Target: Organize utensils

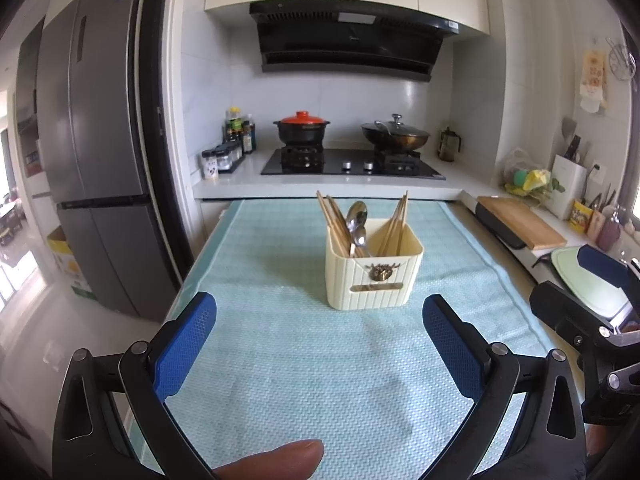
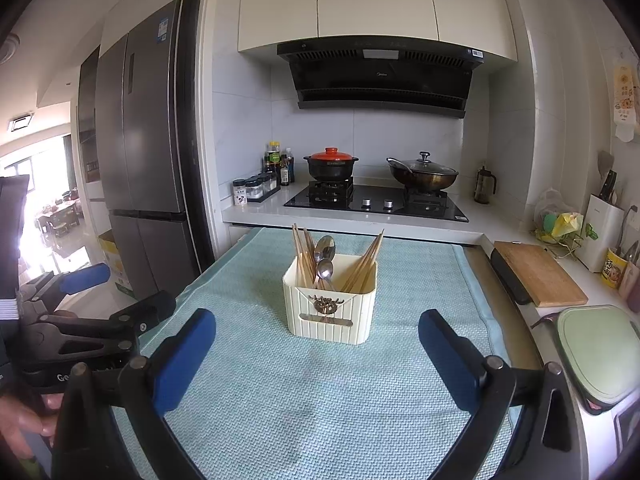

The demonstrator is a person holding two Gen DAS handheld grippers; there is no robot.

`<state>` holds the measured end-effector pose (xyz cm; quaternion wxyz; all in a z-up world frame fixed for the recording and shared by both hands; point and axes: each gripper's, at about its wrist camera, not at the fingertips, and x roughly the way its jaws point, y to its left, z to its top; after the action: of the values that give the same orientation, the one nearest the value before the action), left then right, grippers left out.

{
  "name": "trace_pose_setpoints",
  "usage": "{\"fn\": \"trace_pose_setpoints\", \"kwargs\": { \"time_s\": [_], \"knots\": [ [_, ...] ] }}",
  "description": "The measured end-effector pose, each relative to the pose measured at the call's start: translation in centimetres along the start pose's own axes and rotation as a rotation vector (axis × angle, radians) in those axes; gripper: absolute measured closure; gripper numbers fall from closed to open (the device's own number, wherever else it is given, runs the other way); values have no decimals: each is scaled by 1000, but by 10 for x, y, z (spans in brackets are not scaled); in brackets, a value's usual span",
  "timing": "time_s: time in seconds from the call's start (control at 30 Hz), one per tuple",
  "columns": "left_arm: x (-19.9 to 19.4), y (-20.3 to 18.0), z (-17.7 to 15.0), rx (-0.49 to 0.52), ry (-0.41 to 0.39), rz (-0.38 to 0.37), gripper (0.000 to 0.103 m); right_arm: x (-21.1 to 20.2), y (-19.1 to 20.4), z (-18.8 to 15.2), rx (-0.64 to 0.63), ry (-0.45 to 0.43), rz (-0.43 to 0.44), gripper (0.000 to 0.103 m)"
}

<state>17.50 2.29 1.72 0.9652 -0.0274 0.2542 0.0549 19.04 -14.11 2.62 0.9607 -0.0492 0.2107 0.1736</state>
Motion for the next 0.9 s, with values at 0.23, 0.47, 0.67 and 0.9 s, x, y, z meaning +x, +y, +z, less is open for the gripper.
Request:
{"fn": "trace_pose_setpoints", "kwargs": {
  "time_s": [0.23, 0.47, 0.67, 0.9],
  "knots": [
    [0, -2, 1, 7, -3, 2, 0, -1, 0, 2, -3, -7, -5, 0],
    [0, -4, 1, 19, -11, 17, 0, -1, -1, 2, -8, -4, -4, 0],
    [-1, -5, 2, 30, -14, 22, 0, -2, 0, 2, -9, -10, -7, 0],
    [1, -7, 2, 39, -14, 18, 0, -3, -3, 2, -9, -12, -10, 0]
  ]
}}
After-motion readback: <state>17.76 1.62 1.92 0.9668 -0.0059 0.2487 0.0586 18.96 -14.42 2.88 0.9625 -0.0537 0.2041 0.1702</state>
